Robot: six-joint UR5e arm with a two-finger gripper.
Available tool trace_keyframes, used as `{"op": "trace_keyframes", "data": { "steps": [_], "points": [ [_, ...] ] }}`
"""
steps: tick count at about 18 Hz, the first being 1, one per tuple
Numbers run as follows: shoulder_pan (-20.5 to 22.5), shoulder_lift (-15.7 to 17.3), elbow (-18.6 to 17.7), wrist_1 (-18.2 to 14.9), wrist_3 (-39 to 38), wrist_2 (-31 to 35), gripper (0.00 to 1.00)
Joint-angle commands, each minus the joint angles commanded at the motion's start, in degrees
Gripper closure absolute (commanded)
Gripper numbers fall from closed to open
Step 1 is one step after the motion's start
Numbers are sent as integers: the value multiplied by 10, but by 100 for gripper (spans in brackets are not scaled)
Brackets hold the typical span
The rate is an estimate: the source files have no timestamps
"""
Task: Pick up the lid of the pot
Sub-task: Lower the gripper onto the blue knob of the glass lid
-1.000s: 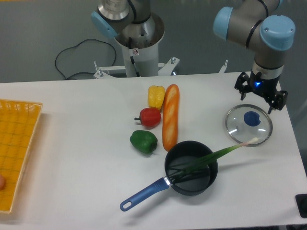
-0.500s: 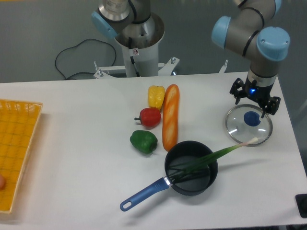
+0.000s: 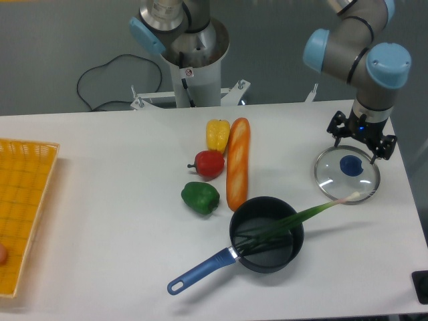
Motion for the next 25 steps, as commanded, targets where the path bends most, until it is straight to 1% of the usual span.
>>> {"op": "trace_keyframes", "data": {
  "steps": [4,9,16,22,25],
  "points": [
    [6,-18,11,3,2,0,0],
    [6,-30,8,4,6,-2,0],
    [2,-37,7,4,6,-1,0],
    [-1,-41,2,19,6,-1,0],
    [-2,-43,2,19,6,-1,0]
  ]
}}
